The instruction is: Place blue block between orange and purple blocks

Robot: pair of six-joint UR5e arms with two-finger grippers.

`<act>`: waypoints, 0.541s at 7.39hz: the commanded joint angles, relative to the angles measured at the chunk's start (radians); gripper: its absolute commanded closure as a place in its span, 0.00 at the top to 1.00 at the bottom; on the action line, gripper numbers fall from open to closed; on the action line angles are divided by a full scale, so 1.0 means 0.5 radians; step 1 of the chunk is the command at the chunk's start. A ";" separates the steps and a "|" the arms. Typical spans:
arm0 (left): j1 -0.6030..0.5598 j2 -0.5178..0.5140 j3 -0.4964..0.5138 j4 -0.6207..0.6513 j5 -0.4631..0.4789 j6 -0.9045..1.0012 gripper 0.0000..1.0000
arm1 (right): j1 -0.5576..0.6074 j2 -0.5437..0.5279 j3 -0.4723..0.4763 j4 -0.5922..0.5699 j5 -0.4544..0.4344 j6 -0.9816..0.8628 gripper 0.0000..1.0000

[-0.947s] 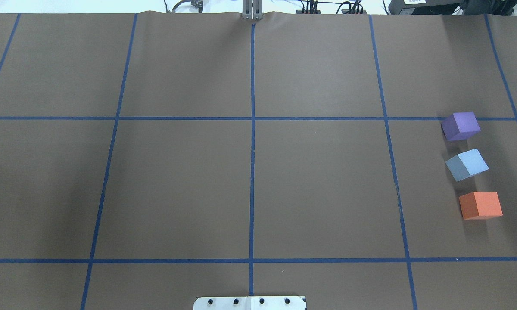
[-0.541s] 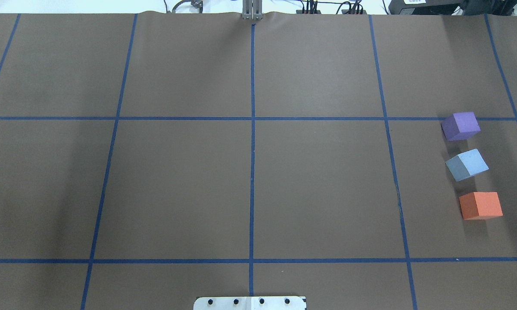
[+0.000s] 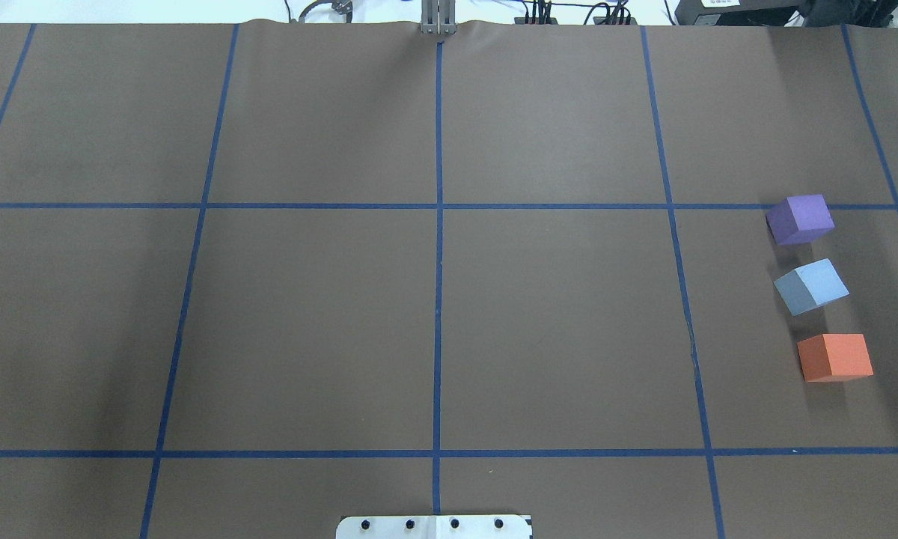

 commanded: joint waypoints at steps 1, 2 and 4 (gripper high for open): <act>0.004 0.006 -0.039 0.059 0.008 -0.003 1.00 | 0.000 0.000 -0.001 0.000 -0.002 0.007 1.00; 0.004 0.006 -0.036 0.059 0.008 -0.003 1.00 | -0.003 0.000 -0.010 0.000 -0.002 0.004 1.00; 0.001 0.009 -0.036 0.059 0.011 0.003 1.00 | 0.000 -0.013 -0.102 0.037 -0.002 0.004 1.00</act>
